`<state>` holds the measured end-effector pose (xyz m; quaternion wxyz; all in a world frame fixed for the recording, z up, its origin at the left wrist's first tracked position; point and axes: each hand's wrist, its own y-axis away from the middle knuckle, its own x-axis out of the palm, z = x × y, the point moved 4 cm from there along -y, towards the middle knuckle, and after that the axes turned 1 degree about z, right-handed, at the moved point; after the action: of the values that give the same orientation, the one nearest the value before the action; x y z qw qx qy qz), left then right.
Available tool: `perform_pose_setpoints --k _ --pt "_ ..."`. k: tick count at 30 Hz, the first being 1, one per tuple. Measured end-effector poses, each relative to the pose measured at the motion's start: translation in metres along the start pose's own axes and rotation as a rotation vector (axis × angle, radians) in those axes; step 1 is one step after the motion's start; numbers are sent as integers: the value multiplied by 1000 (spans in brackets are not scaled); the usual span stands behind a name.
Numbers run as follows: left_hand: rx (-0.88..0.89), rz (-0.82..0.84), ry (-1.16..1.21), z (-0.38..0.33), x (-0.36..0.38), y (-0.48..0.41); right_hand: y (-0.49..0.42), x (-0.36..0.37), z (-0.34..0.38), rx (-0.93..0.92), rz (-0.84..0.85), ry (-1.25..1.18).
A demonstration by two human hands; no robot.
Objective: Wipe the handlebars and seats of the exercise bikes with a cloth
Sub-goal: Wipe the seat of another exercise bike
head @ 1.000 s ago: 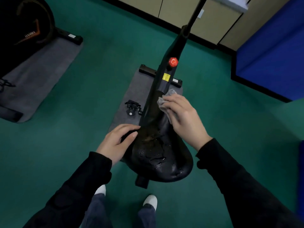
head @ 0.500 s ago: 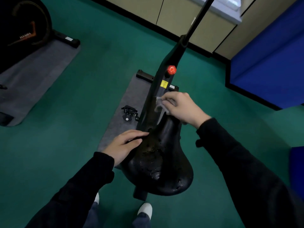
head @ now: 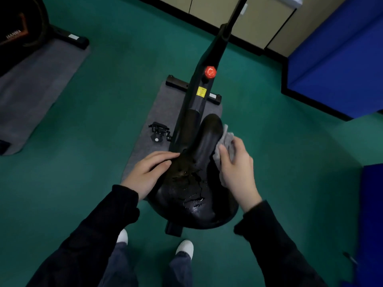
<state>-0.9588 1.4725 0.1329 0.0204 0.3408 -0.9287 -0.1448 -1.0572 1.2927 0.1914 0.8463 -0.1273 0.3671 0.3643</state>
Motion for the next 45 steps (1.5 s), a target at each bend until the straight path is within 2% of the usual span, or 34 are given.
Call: perform_pose_setpoints --k 4,8,11,14,16,18,21,23,25,28,30,32,34,36,38,40,42,45 --pt "8 -27 -16 -2 0 9 9 -4 -3 -92 56 30" --pt "39 40 -111 -7 -1 26 52 -18 -33 -202 84 16" --pt "34 86 -189 -7 -1 37 44 -16 -60 -24 143 -143" --pt "42 141 -273 -3 -1 42 36 2 -82 291 236 -617" --pt "50 165 -338 1 -3 41 44 4 -94 389 194 -726" --pt "44 179 -372 4 -5 40 64 -1 -101 391 103 -746" --pt "39 179 -366 6 -5 38 98 -5 -99 251 -122 -765" --pt "41 167 -357 7 -5 38 109 1 -94 161 -179 -705" --pt "41 160 -348 8 -5 37 103 10 -93 233 -194 -800" --pt "51 161 -348 8 -4 37 85 20 -91 401 -229 -1171" --pt "49 167 -338 9 -4 37 86 23 -92 467 -301 -1266" --pt "48 167 -327 10 -4 37 101 25 -90 465 -398 -1149" --pt "58 159 -321 10 -4 37 121 26 -80 401 -510 -905" --pt "74 153 -325 10 -4 37 134 28 -53 181 -566 -619" --pt "85 154 -332 9 -4 37 139 33 -24 -108 -522 -291" --pt "94 155 -326 9 -3 38 135 31 -15 -231 -455 -126" --pt "113 152 -320 8 -3 38 127 22 -24 -203 -392 -113" --pt "134 145 -317 8 -3 38 114 5 -47 129 -426 -269"
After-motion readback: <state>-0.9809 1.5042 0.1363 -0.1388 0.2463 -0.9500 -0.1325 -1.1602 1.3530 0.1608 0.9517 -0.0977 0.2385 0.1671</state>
